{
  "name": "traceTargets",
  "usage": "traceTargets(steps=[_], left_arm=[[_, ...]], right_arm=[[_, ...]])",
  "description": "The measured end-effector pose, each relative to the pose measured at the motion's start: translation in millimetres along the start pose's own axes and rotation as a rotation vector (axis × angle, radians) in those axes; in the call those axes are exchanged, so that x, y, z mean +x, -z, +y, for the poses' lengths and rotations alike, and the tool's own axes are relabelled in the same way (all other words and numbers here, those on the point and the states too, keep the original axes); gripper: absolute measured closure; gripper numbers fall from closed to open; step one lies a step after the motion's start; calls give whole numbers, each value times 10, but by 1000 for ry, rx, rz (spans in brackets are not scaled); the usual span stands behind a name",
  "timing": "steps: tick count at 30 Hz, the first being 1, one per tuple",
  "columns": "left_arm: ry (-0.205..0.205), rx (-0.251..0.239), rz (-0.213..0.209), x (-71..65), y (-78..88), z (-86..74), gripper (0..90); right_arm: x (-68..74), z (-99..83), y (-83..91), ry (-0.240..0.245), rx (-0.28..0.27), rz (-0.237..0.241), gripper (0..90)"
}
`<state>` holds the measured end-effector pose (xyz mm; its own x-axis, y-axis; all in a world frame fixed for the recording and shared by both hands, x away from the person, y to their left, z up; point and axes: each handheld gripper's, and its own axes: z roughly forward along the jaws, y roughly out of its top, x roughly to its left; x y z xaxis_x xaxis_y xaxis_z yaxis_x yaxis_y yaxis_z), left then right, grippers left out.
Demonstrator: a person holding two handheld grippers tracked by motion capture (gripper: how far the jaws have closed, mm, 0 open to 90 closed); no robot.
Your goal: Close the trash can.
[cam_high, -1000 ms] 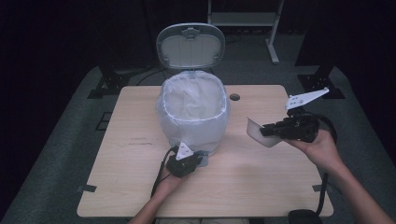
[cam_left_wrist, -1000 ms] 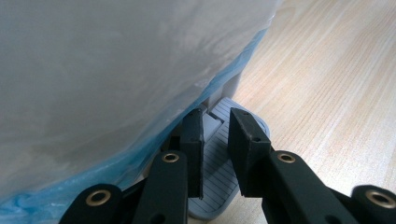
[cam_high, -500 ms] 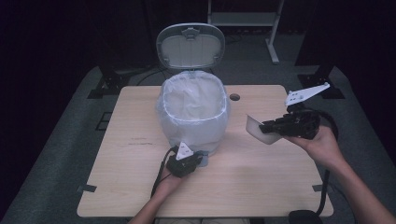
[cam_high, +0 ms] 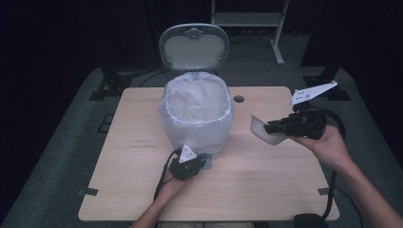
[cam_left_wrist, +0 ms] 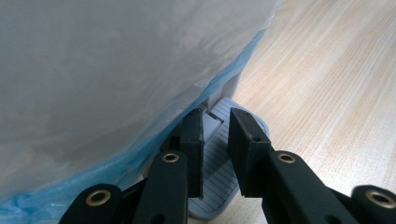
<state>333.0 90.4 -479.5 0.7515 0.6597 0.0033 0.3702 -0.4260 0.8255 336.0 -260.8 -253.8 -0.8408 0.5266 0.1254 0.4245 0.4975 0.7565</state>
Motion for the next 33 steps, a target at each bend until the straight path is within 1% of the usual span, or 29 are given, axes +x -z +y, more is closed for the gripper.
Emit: traceTargets(steps=[9,15,22,26,33], left_arm=[[0,0,0,0,0,0,758],[0,0,0,0,0,0,759],[0,0,0,0,0,0,759],[-2,2,0,2,1,0,759],[-3,0,-1,2,-1,-1,759]], right_arm=[[30,121,46,10,1,4,834],[103,282,103,33,6,-1,834],[197,482,182,62,-1,-5,834],[223,546,188,68,-5,1,834],[255,671,167,84,3,5,834]])
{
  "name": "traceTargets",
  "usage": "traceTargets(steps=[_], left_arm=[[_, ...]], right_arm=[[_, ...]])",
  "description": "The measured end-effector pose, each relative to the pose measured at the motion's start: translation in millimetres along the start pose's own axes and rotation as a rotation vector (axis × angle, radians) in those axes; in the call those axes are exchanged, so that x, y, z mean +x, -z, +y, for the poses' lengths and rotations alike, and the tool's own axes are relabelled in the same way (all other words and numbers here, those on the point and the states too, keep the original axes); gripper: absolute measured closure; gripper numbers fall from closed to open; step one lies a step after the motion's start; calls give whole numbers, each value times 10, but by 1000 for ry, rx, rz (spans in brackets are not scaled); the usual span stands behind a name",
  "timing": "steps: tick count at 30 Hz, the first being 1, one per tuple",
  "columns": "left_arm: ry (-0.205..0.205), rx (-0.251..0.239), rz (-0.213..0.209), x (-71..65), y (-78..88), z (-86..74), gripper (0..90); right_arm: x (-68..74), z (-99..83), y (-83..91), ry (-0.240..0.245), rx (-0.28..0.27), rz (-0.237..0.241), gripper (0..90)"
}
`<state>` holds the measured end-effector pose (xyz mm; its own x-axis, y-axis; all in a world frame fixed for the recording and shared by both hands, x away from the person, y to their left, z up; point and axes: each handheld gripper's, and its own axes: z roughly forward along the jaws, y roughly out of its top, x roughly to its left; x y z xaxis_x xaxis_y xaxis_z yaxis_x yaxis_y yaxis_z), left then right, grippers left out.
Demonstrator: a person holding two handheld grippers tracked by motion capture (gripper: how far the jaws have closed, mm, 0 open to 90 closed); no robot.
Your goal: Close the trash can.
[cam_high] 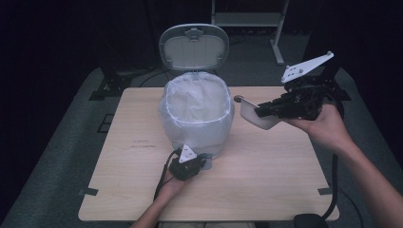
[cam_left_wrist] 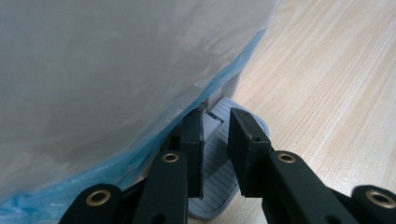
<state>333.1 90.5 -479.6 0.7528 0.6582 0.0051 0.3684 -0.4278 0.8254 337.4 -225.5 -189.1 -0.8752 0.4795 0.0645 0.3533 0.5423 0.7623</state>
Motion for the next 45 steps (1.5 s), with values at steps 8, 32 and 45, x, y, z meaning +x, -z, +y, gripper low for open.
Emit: traceTargets(steps=[8,32,45], left_arm=[[0,-1,1,-1,-1,0,759],[0,1,0,0,1,0,759],[0,1,0,0,1,0,759]], right_arm=[[25,171,7,24,-1,2,834],[86,520,-5,63,-14,20,834],[110,662,-47,77,-17,33,834]])
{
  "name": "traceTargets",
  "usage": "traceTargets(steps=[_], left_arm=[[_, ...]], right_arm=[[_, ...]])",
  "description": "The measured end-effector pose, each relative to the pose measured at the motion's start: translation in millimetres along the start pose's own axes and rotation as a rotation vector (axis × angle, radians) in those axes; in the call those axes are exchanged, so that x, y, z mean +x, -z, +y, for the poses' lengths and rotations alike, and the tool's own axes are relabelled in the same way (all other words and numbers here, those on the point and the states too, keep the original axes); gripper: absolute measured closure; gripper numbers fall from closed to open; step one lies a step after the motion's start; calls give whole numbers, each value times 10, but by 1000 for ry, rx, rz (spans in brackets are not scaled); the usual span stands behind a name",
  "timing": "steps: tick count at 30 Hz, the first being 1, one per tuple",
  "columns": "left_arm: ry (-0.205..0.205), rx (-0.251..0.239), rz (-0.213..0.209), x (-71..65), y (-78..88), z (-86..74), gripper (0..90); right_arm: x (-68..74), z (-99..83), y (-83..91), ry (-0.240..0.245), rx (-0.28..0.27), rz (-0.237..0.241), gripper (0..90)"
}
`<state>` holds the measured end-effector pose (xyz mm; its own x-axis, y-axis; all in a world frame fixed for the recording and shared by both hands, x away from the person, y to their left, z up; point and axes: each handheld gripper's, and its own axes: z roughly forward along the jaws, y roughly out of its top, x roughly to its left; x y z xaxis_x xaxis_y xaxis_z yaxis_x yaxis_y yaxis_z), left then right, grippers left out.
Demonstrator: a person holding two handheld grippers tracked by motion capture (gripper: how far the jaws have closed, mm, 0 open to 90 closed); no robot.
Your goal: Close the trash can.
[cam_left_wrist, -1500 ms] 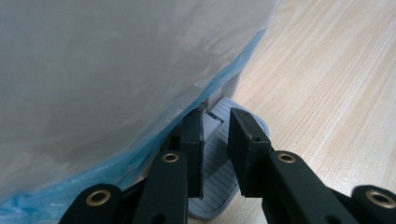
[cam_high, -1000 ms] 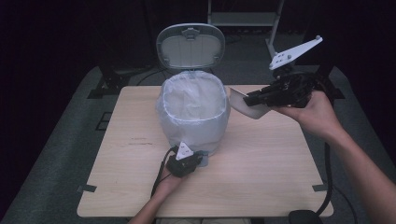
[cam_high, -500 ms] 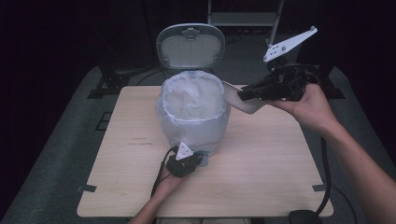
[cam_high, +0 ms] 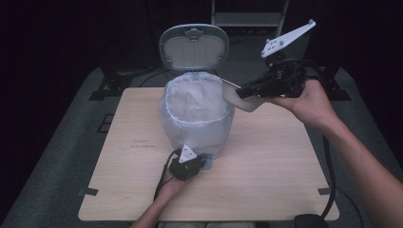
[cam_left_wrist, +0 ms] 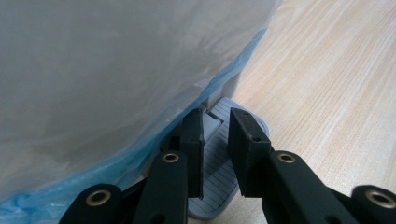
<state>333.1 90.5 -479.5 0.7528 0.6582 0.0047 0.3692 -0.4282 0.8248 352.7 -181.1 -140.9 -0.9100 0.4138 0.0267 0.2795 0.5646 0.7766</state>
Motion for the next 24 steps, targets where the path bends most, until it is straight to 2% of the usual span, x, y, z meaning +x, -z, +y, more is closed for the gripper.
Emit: traceTargets(steps=[13,24], left_arm=[[-2,2,1,3,2,0,759],[-2,2,0,4,3,0,758]], right_arm=[[24,158,-66,18,-1,13,834],[40,296,-198,41,5,36,834]])
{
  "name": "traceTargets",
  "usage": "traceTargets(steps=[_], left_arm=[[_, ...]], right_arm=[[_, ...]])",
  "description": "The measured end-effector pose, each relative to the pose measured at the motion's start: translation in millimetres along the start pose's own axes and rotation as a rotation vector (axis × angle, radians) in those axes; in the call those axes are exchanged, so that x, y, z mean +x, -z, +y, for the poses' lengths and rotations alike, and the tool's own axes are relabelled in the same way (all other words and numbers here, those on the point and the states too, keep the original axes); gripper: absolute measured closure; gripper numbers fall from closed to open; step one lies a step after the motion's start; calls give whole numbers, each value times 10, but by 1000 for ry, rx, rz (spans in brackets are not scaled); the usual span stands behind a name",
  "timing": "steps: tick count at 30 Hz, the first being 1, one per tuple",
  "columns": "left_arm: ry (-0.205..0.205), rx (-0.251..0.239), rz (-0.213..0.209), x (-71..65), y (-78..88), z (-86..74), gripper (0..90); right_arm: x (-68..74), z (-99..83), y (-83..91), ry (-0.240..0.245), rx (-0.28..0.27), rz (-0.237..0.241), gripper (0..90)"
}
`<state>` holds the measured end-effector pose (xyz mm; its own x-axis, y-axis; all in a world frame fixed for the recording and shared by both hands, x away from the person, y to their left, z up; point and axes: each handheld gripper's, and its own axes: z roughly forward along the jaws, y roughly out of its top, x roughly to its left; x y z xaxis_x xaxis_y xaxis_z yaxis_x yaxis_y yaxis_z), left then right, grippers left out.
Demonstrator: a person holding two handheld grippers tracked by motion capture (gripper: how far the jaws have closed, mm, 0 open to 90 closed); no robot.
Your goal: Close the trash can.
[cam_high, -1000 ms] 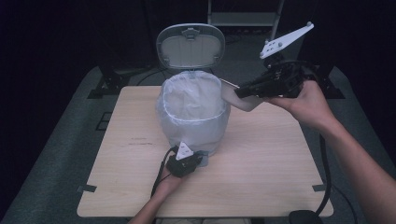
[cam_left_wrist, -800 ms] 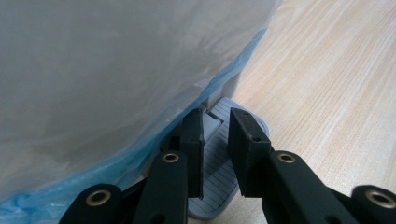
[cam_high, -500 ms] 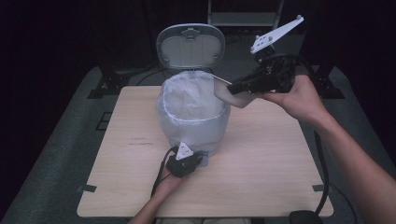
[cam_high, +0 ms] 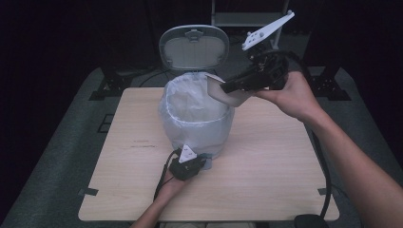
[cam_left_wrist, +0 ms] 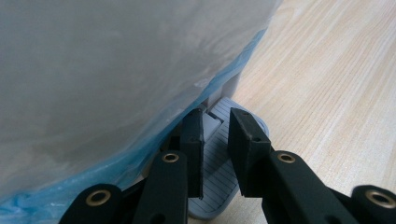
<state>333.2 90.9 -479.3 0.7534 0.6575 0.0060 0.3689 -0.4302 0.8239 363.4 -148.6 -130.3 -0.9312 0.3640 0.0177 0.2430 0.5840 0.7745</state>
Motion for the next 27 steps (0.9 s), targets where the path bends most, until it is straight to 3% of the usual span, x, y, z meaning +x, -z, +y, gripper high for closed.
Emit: traceTargets(steps=[27], left_arm=[[1,0,-3,1,1,0,760]], right_arm=[[0,203,-260,30,21,27,833]])
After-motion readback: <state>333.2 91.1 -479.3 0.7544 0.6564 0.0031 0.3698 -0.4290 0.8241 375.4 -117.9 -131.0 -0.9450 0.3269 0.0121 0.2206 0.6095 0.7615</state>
